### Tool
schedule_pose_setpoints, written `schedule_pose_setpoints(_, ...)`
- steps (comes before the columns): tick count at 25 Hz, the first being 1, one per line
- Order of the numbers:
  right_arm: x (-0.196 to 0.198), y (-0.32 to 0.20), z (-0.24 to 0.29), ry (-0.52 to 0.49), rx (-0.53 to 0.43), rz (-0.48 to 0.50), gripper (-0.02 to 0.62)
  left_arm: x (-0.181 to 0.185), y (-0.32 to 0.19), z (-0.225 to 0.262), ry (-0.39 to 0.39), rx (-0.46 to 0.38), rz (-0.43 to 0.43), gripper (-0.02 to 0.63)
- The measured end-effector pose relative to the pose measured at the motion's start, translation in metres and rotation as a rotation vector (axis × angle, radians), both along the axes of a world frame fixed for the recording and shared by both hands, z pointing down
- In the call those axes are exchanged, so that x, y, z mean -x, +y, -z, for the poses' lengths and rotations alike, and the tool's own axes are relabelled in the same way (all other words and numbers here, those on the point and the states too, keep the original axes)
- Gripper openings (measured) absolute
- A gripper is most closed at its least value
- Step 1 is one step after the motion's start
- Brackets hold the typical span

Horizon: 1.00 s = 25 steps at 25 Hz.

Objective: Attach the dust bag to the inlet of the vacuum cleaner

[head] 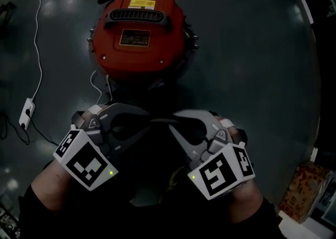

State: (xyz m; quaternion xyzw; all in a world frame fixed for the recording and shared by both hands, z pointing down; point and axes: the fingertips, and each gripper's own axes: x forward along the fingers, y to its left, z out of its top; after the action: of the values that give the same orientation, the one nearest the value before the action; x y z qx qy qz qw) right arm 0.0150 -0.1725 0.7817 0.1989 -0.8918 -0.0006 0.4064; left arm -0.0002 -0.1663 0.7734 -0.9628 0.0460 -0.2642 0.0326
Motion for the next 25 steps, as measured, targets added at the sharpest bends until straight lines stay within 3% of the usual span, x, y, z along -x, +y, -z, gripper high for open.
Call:
schedule_pose_setpoints(11,0.003,-0.005,0.002,-0.005,-0.011,-0.004,0.046,0.01,-0.01,0.002,0.033,0.068,-0.041,0.034)
schedule_pose_setpoints(17,-0.009,-0.004,-0.003,-0.058,0.08,-0.076,0.046,-0.005,-0.02,0.003,0.011,0.037,-0.067,0.061)
schedule_pose_setpoints(25,-0.003,-0.021,0.001,0.01,-0.039,-0.034,0.057,0.004,-0.023,0.004,0.054,0.078,-0.036,0.031)
